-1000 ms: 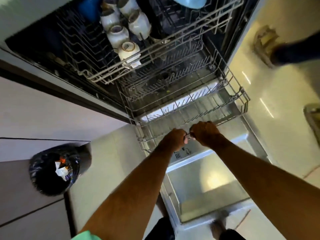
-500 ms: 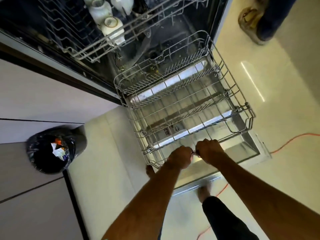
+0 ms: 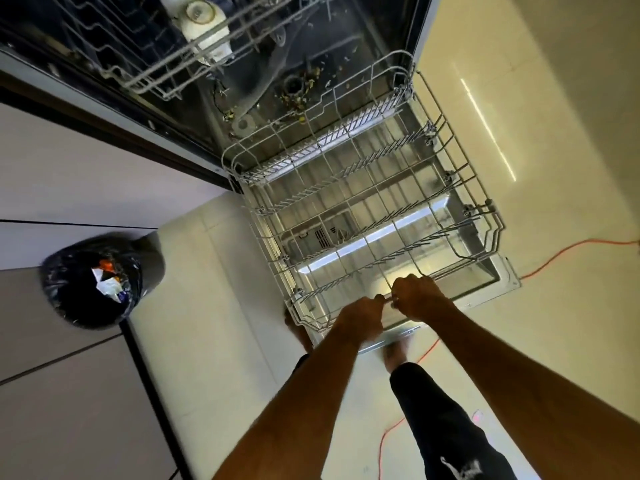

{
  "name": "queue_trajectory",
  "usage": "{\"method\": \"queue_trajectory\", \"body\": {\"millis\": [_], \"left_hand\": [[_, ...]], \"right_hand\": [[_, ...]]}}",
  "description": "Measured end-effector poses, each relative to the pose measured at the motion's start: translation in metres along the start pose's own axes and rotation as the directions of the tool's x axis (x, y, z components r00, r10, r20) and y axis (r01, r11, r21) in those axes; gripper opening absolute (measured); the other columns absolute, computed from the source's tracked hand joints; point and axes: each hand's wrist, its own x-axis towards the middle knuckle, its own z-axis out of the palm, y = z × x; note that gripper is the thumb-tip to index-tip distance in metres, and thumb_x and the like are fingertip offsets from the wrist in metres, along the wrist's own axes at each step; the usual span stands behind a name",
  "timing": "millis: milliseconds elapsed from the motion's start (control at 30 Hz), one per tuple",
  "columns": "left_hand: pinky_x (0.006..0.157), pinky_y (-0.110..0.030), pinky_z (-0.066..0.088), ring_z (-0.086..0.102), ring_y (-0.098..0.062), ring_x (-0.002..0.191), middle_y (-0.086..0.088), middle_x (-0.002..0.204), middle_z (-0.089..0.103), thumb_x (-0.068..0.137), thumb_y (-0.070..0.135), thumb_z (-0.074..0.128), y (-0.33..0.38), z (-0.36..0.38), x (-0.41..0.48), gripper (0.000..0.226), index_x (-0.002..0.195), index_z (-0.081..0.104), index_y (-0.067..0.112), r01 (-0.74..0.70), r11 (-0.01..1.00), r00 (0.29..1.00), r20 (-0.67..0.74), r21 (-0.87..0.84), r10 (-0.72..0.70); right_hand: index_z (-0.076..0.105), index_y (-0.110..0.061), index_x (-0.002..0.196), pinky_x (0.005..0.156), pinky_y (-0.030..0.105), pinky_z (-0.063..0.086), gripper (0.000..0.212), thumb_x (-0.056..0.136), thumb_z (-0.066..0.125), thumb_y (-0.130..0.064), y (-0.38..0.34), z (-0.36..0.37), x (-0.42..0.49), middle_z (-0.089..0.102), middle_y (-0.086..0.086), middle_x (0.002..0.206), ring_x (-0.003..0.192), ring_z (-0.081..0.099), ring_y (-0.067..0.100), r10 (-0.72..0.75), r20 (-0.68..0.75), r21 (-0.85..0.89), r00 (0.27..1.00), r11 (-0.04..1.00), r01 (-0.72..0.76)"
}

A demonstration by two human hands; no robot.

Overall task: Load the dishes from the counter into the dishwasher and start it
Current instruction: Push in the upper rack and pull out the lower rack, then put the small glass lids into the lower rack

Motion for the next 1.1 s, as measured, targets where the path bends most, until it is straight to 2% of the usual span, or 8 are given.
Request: {"method": "queue_trajectory", "body": {"millis": [167, 433, 500, 567, 667, 800, 967, 1100], "left_hand": [[0.106, -0.045, 0.045, 0.046, -0.030, 0.132, -0.012, 0.141, 0.051, 0.088, 0.003, 0.054, 0.001, -0.025, -0.036, 0.051, 0.139, 0.047, 0.009, -0.006, 0.998, 0.988, -0.156, -0.061, -0.004], [0.106, -0.034, 0.041, 0.054, -0.028, 0.123, -0.012, 0.130, 0.061, 0.092, 0.019, 0.052, 0.009, -0.141, -0.197, 0.037, 0.125, 0.064, 0.005, 0.034, 0.967, 0.943, -0.311, -0.251, -0.114], [0.095, -0.036, 0.048, 0.063, -0.036, 0.109, -0.020, 0.114, 0.068, 0.091, 0.004, 0.056, 0.005, -0.161, -0.247, 0.024, 0.109, 0.071, -0.001, 0.025, 0.972, 0.895, -0.428, -0.233, -0.125], [0.084, -0.042, 0.056, 0.067, -0.040, 0.092, -0.020, 0.097, 0.070, 0.083, 0.010, 0.052, -0.002, -0.183, -0.288, 0.026, 0.094, 0.074, 0.001, 0.013, 0.970, 0.882, -0.455, -0.241, -0.125], [0.092, -0.047, 0.052, 0.065, -0.039, 0.102, -0.018, 0.110, 0.069, 0.081, 0.022, 0.042, -0.032, -0.218, -0.345, 0.043, 0.106, 0.072, 0.005, 0.068, 0.972, 0.864, -0.473, -0.227, -0.171], [0.092, -0.045, 0.053, 0.066, -0.040, 0.103, -0.020, 0.110, 0.071, 0.087, 0.011, 0.049, -0.059, -0.281, -0.449, 0.033, 0.107, 0.074, 0.003, -0.011, 0.969, 0.756, -0.636, -0.248, -0.154], [0.089, -0.038, 0.055, 0.068, -0.026, 0.100, -0.005, 0.109, 0.074, 0.084, 0.018, 0.048, -0.145, -0.326, -0.546, 0.032, 0.104, 0.074, 0.019, -0.080, 0.917, 0.633, -0.730, -0.391, -0.257], [0.087, -0.033, 0.054, 0.068, -0.023, 0.097, -0.006, 0.109, 0.074, 0.093, 0.010, 0.053, -0.216, -0.342, -0.616, 0.025, 0.106, 0.074, 0.013, -0.109, 0.919, 0.566, -0.783, -0.380, -0.257]], "right_hand": [[0.057, -0.018, 0.127, 0.106, 0.036, 0.040, 0.041, 0.089, 0.069, -0.025, -0.005, -0.020, -0.029, 0.066, 0.006, 0.124, 0.119, 0.060, 0.025, -0.073, -0.106, 0.082, 0.992, 0.993, 0.082], [0.065, -0.012, 0.115, 0.095, 0.037, 0.053, 0.028, 0.088, 0.062, -0.016, -0.072, -0.129, -0.153, 0.070, 0.011, 0.115, 0.109, 0.066, 0.030, -0.041, -0.302, 0.336, 0.952, 0.930, 0.146], [0.070, -0.011, 0.107, 0.091, 0.036, 0.055, 0.025, 0.086, 0.057, -0.014, -0.108, -0.155, -0.185, 0.073, 0.011, 0.107, 0.102, 0.069, 0.031, -0.053, -0.357, 0.340, 0.933, 0.923, 0.183], [0.072, -0.009, 0.101, 0.086, 0.036, 0.053, 0.022, 0.090, 0.053, -0.010, -0.154, -0.180, -0.217, 0.073, 0.013, 0.103, 0.098, 0.069, 0.031, -0.120, -0.353, 0.259, 0.928, 0.940, 0.220], [0.070, -0.013, 0.087, 0.079, 0.036, 0.050, 0.022, 0.093, 0.049, -0.015, -0.230, -0.210, -0.261, 0.072, 0.013, 0.096, 0.091, 0.067, 0.032, -0.246, -0.333, 0.183, 0.910, 0.930, 0.318], [0.075, -0.014, 0.089, 0.078, 0.037, 0.053, 0.022, 0.099, 0.061, -0.029, -0.333, -0.250, -0.300, 0.073, 0.005, 0.089, 0.085, 0.068, 0.024, -0.349, -0.471, 0.197, 0.810, 0.854, 0.482], [0.078, -0.015, 0.094, 0.085, 0.034, 0.055, 0.014, 0.088, 0.066, -0.009, -0.474, -0.292, -0.341, 0.077, 0.004, 0.092, 0.086, 0.070, 0.020, -0.386, -0.591, 0.193, 0.708, 0.785, 0.589], [0.073, -0.027, 0.083, 0.082, 0.037, 0.060, 0.019, 0.086, 0.070, -0.009, -0.566, -0.299, -0.353, 0.077, -0.002, 0.079, 0.075, 0.074, 0.014, -0.416, -0.616, 0.231, 0.669, 0.716, 0.658]]}}
